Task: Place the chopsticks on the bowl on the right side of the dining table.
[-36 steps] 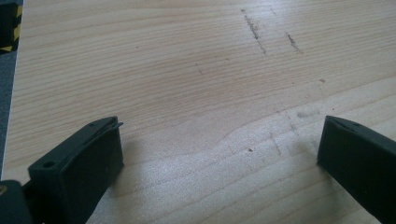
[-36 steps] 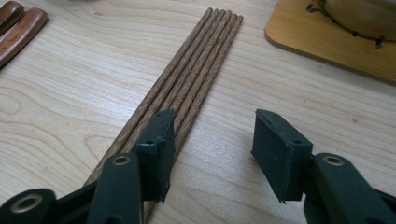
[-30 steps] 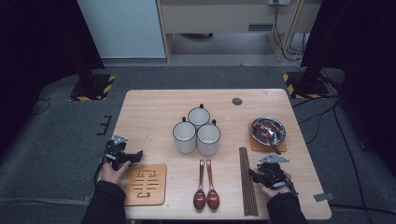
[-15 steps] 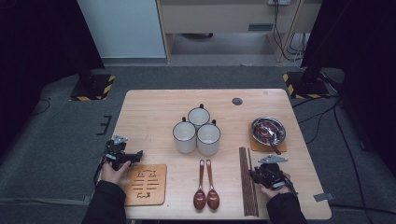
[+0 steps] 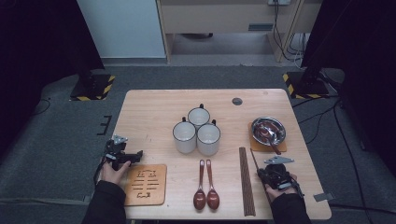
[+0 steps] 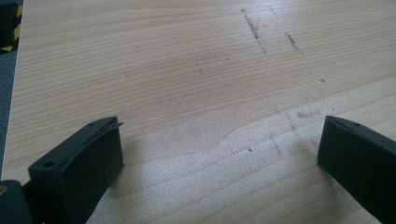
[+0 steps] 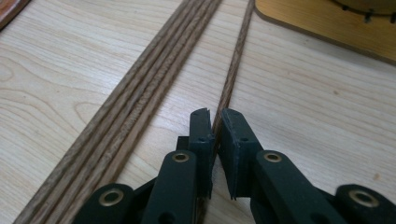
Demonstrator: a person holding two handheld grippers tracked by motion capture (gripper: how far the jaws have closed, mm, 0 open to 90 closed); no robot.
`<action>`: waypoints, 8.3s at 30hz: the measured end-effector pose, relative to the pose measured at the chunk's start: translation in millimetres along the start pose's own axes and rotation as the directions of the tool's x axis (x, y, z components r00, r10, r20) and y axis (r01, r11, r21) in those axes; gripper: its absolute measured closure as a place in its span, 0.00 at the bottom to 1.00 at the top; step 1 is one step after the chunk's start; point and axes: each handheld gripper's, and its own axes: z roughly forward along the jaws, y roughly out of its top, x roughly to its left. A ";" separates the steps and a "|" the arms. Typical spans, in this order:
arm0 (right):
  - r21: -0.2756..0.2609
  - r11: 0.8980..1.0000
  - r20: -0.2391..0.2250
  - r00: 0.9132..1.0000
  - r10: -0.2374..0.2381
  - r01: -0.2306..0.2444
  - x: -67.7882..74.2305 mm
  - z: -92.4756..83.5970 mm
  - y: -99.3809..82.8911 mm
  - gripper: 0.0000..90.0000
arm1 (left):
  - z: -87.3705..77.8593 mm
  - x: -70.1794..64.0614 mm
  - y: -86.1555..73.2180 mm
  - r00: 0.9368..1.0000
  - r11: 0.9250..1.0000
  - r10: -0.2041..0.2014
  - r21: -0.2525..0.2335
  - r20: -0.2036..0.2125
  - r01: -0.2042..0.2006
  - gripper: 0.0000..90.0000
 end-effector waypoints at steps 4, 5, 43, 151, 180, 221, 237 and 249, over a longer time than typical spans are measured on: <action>0.003 1.000 0.002 1.000 0.006 -0.006 -2.6 -2.0 -1.7 0.93 | 0.0 0.0 0.0 1.000 1.000 0.000 0.000 0.000 0.000 0.00; 0.005 1.000 0.001 1.000 0.002 -0.002 -3.7 -2.6 -2.2 0.93 | 0.0 0.0 0.0 1.000 1.000 0.000 0.000 0.000 0.000 0.00; -0.024 0.996 0.052 0.995 0.089 -0.088 -10.3 -26.6 -23.9 0.73 | 0.0 0.0 0.0 1.000 1.000 0.000 0.000 -0.001 0.000 0.00; -0.273 0.961 -0.012 0.998 0.054 -0.055 -18.6 -68.3 50.8 0.95 | 0.0 0.0 0.0 1.000 1.000 0.000 0.000 -0.001 0.000 0.00; -0.356 0.932 -0.014 0.998 0.069 -0.069 -36.1 -73.6 90.3 0.95 | 0.0 0.0 0.0 1.000 1.000 0.000 0.000 0.000 0.000 0.00; -0.356 0.924 0.037 0.986 0.162 -0.138 -100.6 -45.4 109.3 0.95 | 0.0 0.1 0.0 1.000 1.000 0.000 0.000 -0.001 0.000 0.00; -0.347 0.928 0.051 0.985 0.167 -0.139 -113.1 -22.7 118.9 0.95 | 0.0 0.0 0.0 1.000 1.000 0.000 0.000 -0.001 0.000 0.00; -0.304 0.940 0.060 0.981 0.184 -0.157 -123.7 -1.9 114.7 0.95 | 0.0 0.0 0.0 1.000 1.000 0.000 0.000 -0.001 0.000 0.00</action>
